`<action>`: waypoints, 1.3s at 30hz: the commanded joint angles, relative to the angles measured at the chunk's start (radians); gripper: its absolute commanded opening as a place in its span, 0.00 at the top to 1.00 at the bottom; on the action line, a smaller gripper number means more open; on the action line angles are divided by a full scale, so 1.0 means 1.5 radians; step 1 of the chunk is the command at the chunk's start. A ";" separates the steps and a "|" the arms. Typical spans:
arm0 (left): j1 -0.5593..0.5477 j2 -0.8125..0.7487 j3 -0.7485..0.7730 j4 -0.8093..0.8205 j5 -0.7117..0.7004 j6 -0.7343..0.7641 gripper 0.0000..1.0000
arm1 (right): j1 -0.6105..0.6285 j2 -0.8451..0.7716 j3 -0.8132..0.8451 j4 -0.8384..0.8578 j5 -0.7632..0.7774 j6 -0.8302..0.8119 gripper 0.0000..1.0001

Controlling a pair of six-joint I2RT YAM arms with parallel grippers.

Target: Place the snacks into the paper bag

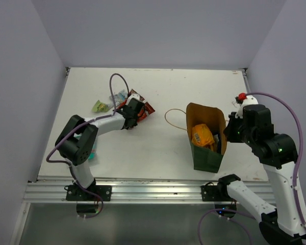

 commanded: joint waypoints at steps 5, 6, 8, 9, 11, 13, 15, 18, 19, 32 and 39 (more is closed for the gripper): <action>0.004 -0.062 0.007 0.002 -0.006 -0.011 1.00 | 0.001 -0.005 0.021 0.029 -0.018 -0.009 1.00; 0.003 -0.080 0.012 -0.013 -0.005 -0.014 1.00 | 0.001 -0.005 0.018 0.031 -0.020 -0.009 1.00; -0.007 -0.148 0.034 -0.027 0.009 -0.019 1.00 | 0.002 -0.003 0.013 0.039 -0.023 -0.009 1.00; -0.011 -0.173 0.045 -0.030 0.022 -0.022 1.00 | 0.001 -0.002 0.011 0.042 -0.025 -0.010 1.00; -0.024 -0.242 0.091 -0.038 0.086 -0.040 1.00 | 0.002 0.000 0.009 0.048 -0.026 -0.010 1.00; -0.035 -0.288 0.149 -0.046 0.173 -0.056 1.00 | 0.001 0.005 0.004 0.054 -0.027 -0.011 1.00; -0.049 -0.310 0.183 -0.036 0.228 -0.072 1.00 | 0.001 0.009 -0.001 0.059 -0.032 -0.012 1.00; -0.083 -0.314 0.247 -0.004 0.402 -0.090 1.00 | 0.002 0.014 -0.011 0.071 -0.036 -0.009 1.00; -0.094 -0.307 0.271 0.007 0.440 -0.102 1.00 | 0.001 0.014 -0.013 0.076 -0.037 -0.008 1.00; -0.300 -0.201 0.210 0.193 0.593 -0.217 1.00 | 0.001 0.022 -0.017 0.089 -0.031 -0.003 1.00; -0.332 -0.170 0.240 0.126 0.582 -0.195 0.63 | 0.001 0.021 -0.020 0.089 -0.027 0.002 1.00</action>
